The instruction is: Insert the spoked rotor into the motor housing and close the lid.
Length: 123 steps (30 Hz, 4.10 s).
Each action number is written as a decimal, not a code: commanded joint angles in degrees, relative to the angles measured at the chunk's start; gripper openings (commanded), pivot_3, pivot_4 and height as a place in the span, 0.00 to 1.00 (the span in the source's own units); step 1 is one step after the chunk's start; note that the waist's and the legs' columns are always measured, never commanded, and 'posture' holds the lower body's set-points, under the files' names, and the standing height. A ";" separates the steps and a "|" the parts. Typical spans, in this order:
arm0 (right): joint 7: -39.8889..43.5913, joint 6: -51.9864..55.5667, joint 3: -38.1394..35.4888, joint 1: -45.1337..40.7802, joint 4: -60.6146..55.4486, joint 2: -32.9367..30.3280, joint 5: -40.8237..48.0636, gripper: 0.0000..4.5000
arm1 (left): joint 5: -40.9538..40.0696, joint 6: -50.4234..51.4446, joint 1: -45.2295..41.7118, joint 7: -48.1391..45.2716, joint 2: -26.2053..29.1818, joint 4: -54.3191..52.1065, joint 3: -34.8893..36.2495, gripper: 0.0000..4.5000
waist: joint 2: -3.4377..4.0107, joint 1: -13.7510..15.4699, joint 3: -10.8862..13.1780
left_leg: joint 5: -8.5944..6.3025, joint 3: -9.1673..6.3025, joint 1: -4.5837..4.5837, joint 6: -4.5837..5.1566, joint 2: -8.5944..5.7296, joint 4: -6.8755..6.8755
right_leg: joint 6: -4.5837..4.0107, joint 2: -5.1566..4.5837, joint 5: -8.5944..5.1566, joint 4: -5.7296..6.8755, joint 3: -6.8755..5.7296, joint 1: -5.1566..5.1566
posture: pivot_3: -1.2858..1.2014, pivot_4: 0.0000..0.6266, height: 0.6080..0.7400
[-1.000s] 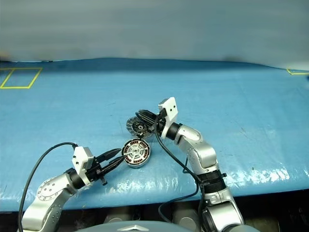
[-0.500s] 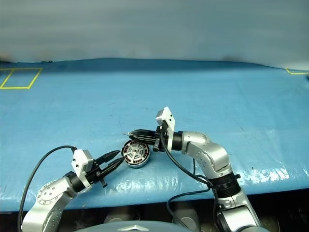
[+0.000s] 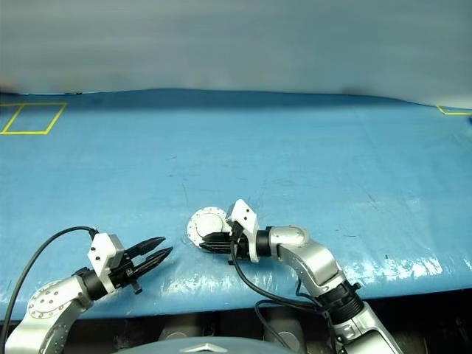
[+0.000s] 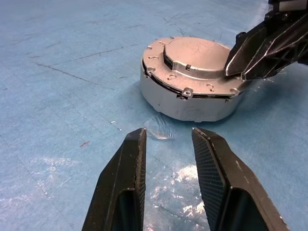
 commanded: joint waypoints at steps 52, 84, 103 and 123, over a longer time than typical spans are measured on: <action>-3.28 -16.85 -0.06 -0.33 7.48 4.34 -12.58 0.67 | 0.38 2.20 -0.73 3.95 -1.76 -6.33 -3.24 0.34 | -0.03 -0.09 0.00 | 0.00 0.01 0.14 -0.01 0.03 -0.02 | -0.03 0.08 0.02 0.01 0.03 0.38 | 0.52 0.24 1.00; -5.11 -9.36 -0.78 0.31 7.92 3.64 -12.54 0.67 | 1.16 2.71 -8.84 2.40 -3.61 -0.02 -7.32 0.07 | 0.14 -0.01 -0.24 | -0.04 0.00 0.52 -0.03 0.00 -0.09 | -0.02 -0.02 -0.01 -0.09 0.01 0.51 | 0.52 0.24 1.00; -4.83 -8.92 -0.92 1.76 6.16 3.26 -11.87 0.67 | 8.87 0.78 -12.31 0.82 -2.00 8.61 -12.14 0.01 | 0.16 0.14 -0.36 | -0.14 -0.02 0.46 0.12 -0.04 -0.23 | -0.13 -0.04 0.21 -0.57 -0.06 0.65 | 0.52 0.24 1.00; -3.00 -8.36 -2.01 2.47 3.57 3.89 -9.14 0.67 | 9.04 0.92 -11.23 -2.93 1.56 11.67 -13.33 0.01 | 0.29 0.07 -0.81 | -0.34 0.00 0.47 0.11 -0.04 -0.23 | -0.12 -0.02 0.17 -0.66 -0.05 0.65 | 0.52 0.24 1.00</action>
